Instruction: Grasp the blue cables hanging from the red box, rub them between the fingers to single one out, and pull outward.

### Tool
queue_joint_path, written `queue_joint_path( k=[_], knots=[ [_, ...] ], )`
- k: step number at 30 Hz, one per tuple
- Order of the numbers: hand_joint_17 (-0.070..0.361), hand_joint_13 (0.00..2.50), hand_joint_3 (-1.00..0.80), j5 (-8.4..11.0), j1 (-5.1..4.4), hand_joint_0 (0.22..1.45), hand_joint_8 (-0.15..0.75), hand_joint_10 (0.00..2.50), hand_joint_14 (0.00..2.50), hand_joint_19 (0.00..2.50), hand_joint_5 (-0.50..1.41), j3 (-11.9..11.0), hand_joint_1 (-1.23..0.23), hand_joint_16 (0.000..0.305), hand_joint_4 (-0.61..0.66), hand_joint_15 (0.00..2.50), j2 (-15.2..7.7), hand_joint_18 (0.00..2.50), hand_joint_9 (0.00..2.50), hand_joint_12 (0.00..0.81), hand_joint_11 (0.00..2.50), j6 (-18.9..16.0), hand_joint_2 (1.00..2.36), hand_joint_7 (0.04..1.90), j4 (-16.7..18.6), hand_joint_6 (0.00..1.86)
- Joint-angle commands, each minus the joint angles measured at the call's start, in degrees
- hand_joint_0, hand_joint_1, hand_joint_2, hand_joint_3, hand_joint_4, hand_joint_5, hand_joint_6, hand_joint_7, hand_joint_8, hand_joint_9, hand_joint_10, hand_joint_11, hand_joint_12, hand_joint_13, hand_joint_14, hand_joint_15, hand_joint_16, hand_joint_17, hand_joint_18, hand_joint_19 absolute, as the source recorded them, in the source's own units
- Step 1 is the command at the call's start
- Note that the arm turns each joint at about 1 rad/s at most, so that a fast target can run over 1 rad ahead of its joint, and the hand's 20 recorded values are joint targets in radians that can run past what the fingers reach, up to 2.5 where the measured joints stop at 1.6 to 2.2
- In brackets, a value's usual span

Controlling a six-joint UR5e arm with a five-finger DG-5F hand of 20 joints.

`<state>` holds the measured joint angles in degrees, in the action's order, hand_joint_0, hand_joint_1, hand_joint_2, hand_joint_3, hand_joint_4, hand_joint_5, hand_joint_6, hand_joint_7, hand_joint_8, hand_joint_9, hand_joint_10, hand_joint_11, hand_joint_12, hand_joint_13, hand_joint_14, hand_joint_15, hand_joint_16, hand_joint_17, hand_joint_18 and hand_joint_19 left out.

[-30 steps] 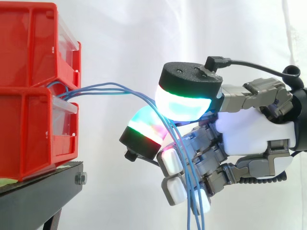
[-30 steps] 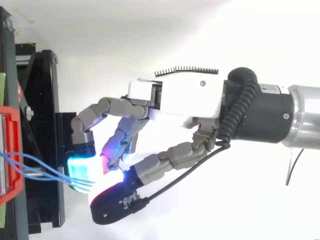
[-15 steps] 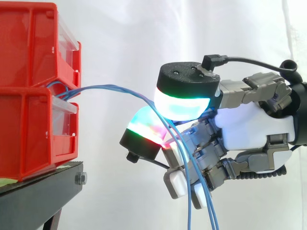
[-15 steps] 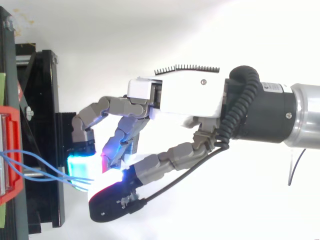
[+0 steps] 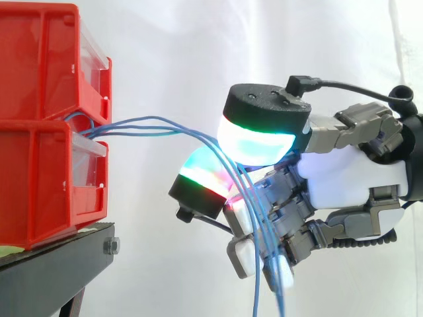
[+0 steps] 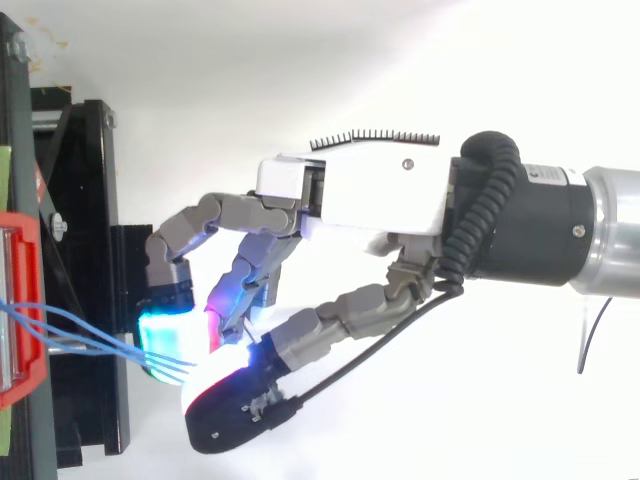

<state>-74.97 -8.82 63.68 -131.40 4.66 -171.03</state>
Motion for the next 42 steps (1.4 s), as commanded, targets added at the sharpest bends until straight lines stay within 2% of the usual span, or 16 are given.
queue_joint_path(
  k=[1,6,14,17,20,22,25,27,31,34,36,42],
  knots=[
    [0.097,0.95,-0.45,0.00,-0.06,0.66,0.265,0.02,0.02,0.70,-0.14,0.04,-0.90,0.043,0.07,0.62,0.00,0.85,1.03,0.360,0.62,0.00,1.00,1.18,0.00,0.87],
    [0.095,0.96,-0.50,0.00,-0.06,0.66,0.269,0.02,0.02,0.69,-0.14,-0.05,-0.90,0.042,0.11,0.62,0.00,0.85,1.03,0.360,0.63,0.00,1.00,1.12,0.00,0.89],
    [0.098,1.00,-0.50,0.00,-0.06,0.56,0.269,0.02,0.02,0.72,-0.10,-0.05,-0.68,0.044,0.10,0.63,0.00,0.87,1.13,0.369,0.58,0.00,1.00,1.17,0.00,0.85],
    [0.097,1.00,-0.49,0.00,0.03,0.58,0.272,0.02,0.02,0.72,-0.10,0.04,-0.65,0.043,0.08,0.63,0.00,0.87,1.15,0.366,0.57,0.09,1.00,1.19,0.00,0.84],
    [0.097,1.01,-0.40,0.00,0.03,0.60,0.278,0.02,0.02,0.72,-0.11,-0.05,-0.68,0.043,0.11,0.63,0.00,0.87,1.15,0.371,0.61,0.09,1.01,1.22,0.00,0.85],
    [0.098,1.01,-0.35,0.00,0.03,0.61,0.294,0.02,0.02,0.72,-0.13,0.04,-0.76,0.044,0.14,0.64,0.09,0.88,1.14,0.377,0.66,0.00,1.01,1.18,0.00,0.88],
    [0.100,1.00,-0.31,0.00,0.03,0.67,0.301,0.02,0.02,0.70,-0.15,0.04,-0.90,0.044,0.07,0.65,0.00,0.89,1.09,0.377,0.74,0.00,1.01,1.18,0.00,0.91],
    [0.099,0.99,-0.36,0.00,0.03,0.73,0.297,0.02,0.02,0.67,-0.17,0.04,-0.96,0.044,0.08,0.64,0.00,0.90,1.04,0.376,0.77,0.00,1.01,1.14,0.00,0.93],
    [0.098,0.97,-0.50,0.00,-0.06,0.78,0.283,0.02,0.02,0.66,-0.18,-0.05,-0.97,0.044,0.12,0.63,0.00,0.89,1.01,0.367,0.76,0.09,1.00,1.07,0.00,0.93],
    [0.098,0.97,-0.50,0.00,0.03,0.71,0.284,0.02,0.02,0.66,-0.18,-0.05,-0.96,0.043,0.13,0.63,0.00,0.90,1.03,0.365,0.77,0.09,1.00,1.05,0.00,0.93],
    [0.098,0.98,-0.50,0.00,0.03,0.62,0.285,0.02,0.02,0.69,-0.16,0.04,-0.89,0.043,0.14,0.65,0.00,0.89,1.08,0.369,0.76,0.00,1.00,1.09,0.00,0.91],
    [0.103,1.01,-0.50,0.00,-0.06,0.55,0.295,0.02,0.02,0.71,-0.13,0.04,-0.74,0.046,0.14,0.65,0.00,0.90,1.13,0.386,0.72,0.09,1.00,1.12,0.00,0.88]
  ],
)
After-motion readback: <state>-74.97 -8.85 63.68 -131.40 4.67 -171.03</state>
